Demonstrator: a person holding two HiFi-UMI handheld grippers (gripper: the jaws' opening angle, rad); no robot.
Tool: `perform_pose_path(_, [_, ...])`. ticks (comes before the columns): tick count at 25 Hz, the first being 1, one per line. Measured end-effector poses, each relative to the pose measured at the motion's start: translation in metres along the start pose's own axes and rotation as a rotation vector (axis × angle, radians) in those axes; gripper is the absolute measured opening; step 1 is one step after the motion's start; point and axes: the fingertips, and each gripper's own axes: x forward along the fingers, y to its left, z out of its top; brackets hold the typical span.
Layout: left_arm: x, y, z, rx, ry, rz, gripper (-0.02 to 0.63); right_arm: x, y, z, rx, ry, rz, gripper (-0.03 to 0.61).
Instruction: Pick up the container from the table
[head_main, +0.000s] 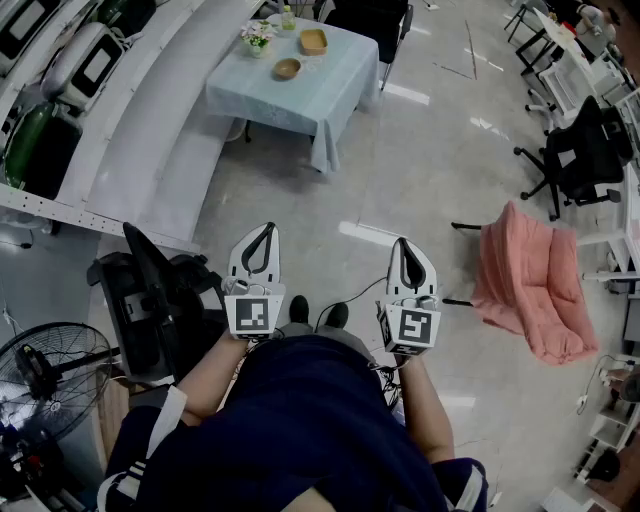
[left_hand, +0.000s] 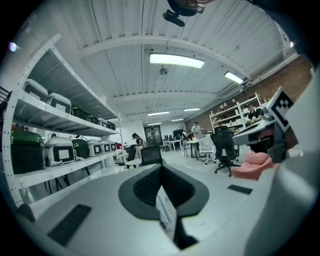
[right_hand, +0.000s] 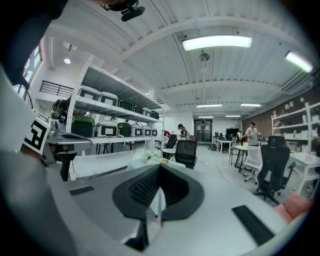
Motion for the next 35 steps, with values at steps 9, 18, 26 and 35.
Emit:
perform_pose_path(9, [0.001,-0.003,-0.004,0.008,0.006,-0.002,0.005,-0.001,-0.004,-0.007,-0.005,0.041,-0.002,-0.005])
perform_pose_path(18, [0.005,-0.006,0.002,-0.02,-0.023,-0.004,0.005,0.0,-0.005,-0.009,-0.001,0.051,-0.004,-0.003])
perform_pose_path(26, [0.007,-0.01,-0.014,-0.046,0.023,-0.033,0.024,0.0,-0.003,-0.008,0.001,0.024,0.016,-0.002])
perform_pose_path(35, [0.011,-0.018,-0.004,-0.066,-0.015,-0.095,0.193,-0.005,-0.006,-0.012,0.007,0.065,0.027,-0.002])
